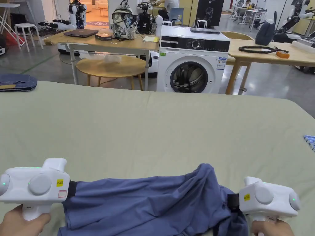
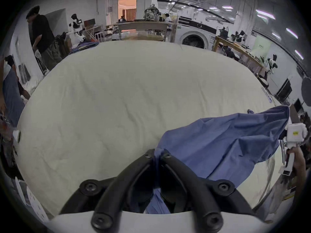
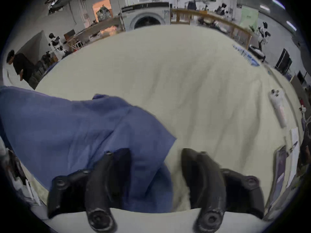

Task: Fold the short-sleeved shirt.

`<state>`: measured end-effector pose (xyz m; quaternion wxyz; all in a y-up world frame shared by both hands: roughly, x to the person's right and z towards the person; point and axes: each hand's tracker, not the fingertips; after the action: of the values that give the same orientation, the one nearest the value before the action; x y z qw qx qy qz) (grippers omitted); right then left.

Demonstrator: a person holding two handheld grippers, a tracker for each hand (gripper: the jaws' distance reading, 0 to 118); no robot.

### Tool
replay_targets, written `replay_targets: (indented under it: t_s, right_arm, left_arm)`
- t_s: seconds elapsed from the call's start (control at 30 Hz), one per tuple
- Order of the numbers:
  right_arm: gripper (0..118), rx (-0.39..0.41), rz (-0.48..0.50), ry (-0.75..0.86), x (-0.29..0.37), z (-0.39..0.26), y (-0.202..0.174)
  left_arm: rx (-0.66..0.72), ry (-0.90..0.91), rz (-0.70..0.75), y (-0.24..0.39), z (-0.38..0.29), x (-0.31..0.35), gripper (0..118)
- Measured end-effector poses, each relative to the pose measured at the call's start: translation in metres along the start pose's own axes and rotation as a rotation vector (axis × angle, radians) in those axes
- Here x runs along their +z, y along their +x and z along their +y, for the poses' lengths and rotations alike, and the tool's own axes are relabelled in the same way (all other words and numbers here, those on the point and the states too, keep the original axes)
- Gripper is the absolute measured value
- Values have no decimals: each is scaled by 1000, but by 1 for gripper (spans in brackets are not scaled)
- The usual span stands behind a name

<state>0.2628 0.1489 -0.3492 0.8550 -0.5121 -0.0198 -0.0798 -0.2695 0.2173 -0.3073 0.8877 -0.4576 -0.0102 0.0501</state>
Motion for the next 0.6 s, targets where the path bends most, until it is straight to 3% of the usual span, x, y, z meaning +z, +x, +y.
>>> replay_targets:
  t_s: [0.1,0.27,0.4,0.6]
  right_arm:
    - [3,28,-24,27,-1,-9,-10]
    - [2,77,-42,91,15,-16,-15]
    - [2,120,-113,267,46,-9,-14]
    - [2,144,-126,499,118,14,-16]
  left_arm:
    - [-3,-4,1,3,-5,1,0]
    - [-9,1,3,3,-4,3,0]
    - [-12,55,4,2,6,18,0]
    - [-29,130,29,-3,34,48,0]
